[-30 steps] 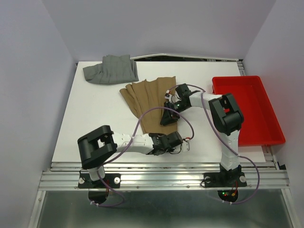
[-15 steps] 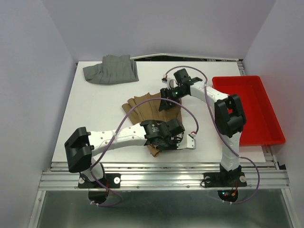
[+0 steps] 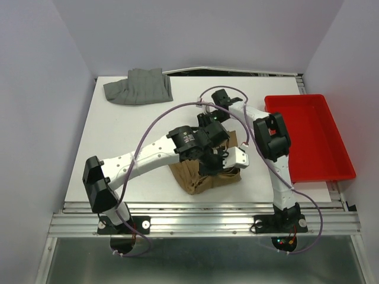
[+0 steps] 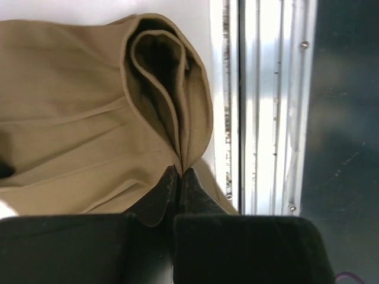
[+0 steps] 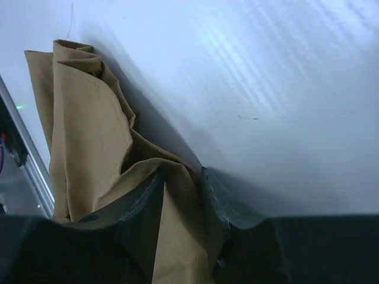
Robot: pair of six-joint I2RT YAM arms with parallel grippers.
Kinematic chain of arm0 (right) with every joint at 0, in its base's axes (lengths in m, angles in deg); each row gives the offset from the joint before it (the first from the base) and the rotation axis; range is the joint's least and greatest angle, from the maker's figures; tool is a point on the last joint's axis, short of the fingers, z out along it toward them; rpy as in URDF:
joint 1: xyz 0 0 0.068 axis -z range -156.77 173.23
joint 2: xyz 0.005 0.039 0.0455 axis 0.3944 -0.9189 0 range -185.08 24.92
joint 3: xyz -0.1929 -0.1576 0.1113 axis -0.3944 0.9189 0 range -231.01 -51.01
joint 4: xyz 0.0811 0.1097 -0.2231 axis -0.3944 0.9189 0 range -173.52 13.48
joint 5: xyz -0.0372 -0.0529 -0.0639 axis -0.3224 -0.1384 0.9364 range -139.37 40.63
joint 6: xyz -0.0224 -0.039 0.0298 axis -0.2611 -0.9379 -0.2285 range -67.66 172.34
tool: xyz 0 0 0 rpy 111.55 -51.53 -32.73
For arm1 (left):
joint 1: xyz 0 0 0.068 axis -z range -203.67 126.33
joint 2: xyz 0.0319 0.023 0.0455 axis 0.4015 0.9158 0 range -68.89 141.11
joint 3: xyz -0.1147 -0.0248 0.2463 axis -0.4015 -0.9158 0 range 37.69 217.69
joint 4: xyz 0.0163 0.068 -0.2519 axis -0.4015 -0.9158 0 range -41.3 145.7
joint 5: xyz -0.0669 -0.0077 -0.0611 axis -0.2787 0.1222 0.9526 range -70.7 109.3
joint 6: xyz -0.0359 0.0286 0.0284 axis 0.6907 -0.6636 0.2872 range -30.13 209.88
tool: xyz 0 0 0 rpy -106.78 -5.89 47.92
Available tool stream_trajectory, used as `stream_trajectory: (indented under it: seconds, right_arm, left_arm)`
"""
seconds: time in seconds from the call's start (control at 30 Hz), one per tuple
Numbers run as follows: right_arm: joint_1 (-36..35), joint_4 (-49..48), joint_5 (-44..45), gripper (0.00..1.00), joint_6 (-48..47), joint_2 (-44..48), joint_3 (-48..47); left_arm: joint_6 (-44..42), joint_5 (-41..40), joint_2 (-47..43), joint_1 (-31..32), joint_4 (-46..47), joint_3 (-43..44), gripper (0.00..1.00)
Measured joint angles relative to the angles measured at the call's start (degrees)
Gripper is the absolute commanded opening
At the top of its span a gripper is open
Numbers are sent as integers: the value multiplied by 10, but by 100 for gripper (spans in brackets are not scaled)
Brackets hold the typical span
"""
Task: Fold and stack the skirts
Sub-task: Fold the skirt
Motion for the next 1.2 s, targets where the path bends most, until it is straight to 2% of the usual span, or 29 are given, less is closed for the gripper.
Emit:
stream_trajectory:
  seconds: [0.23, 0.47, 0.77, 1.07, 1.2]
  right_arm:
    - [-6, -12, -51, 23, -12, 19, 62]
    - [-9, -10, -86, 20, -11, 21, 86]
    - [-12, -9, -104, 18, -6, 22, 89]
    - [-12, -3, -102, 18, 10, 21, 83]
    - [-13, 4, -80, 22, 19, 18, 68]
  left_arm:
    - [-63, -22, 45, -85, -21, 54, 0]
    - [-122, -53, 99, -151, 6, 59, 0]
    - [-180, -88, 104, -199, 133, -45, 0]
    - [-202, -115, 118, -214, 257, -111, 0]
    - [-207, -120, 126, -216, 291, -129, 1]
